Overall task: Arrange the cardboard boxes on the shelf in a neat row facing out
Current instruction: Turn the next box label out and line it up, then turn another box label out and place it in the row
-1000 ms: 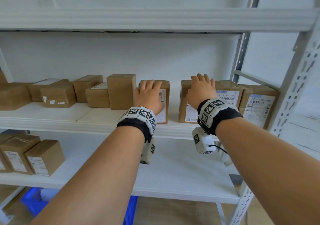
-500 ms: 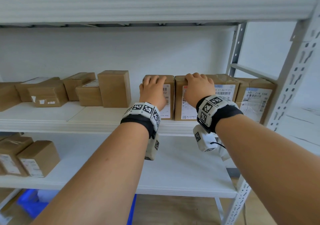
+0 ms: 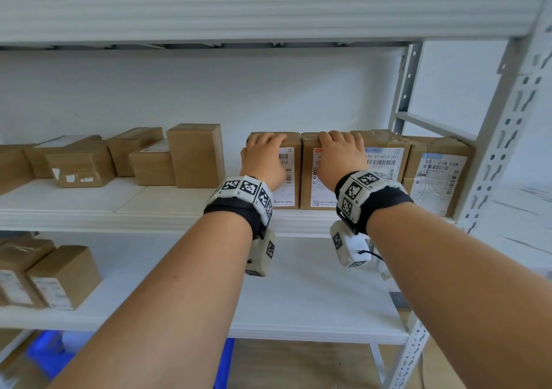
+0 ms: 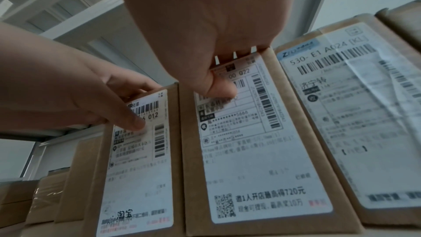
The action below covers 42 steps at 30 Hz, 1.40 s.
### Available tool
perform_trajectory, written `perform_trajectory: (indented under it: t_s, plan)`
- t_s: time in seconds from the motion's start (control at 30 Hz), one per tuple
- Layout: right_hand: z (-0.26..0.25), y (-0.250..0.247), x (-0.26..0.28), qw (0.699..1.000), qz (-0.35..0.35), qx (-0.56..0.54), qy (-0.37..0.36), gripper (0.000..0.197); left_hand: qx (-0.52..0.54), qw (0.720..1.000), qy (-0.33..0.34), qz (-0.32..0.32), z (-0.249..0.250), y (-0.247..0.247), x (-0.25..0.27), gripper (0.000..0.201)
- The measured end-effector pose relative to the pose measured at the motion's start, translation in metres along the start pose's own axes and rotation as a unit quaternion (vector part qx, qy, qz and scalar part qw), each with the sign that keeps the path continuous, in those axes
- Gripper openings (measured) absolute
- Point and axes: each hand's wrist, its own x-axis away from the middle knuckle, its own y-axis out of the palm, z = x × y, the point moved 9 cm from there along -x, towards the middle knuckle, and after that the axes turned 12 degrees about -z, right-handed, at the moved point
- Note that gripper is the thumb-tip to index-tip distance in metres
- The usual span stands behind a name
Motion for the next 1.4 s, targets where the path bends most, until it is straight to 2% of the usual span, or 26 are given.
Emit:
perform_trajectory:
  t_s: [0.13,0.23,0.47,0.7,0.93,1.17,1.4]
  plan:
    - [-0.001,0.002,0.002,1.0,0.013,0.005,-0.006,0.055,0.057,0.998,-0.013,-0.014,-0.008,-0.005,-0.005,0.062]
    - [-0.001,0.003,0.004,1.0,0.014,0.009,-0.003,0.058,0.043,0.999,-0.009,-0.015,-0.007,-0.004,-0.004,0.063]
    - [-0.005,-0.005,0.009,1.0,0.011,-0.009,-0.002,0.059,0.004,0.998,-0.025,-0.056,0.0,-0.003,0.005,0.079]
    - [-0.025,-0.028,0.033,0.995,0.061,-0.062,-0.041,0.051,-0.007,0.998,-0.055,-0.011,-0.009,-0.026,0.025,0.077]
    - [-0.065,-0.028,0.037,0.989,0.045,-0.106,-0.093,0.063,-0.01,0.995,-0.1,0.023,-0.049,-0.044,0.04,0.071]
    - [-0.095,-0.017,0.021,0.983,0.055,-0.134,-0.111,0.057,-0.004,0.992,-0.109,0.056,-0.077,-0.059,0.03,0.068]
    - [-0.118,-0.031,0.006,0.986,0.012,-0.145,-0.088,0.048,0.001,0.99,-0.138,-0.003,-0.097,-0.082,0.029,0.066]
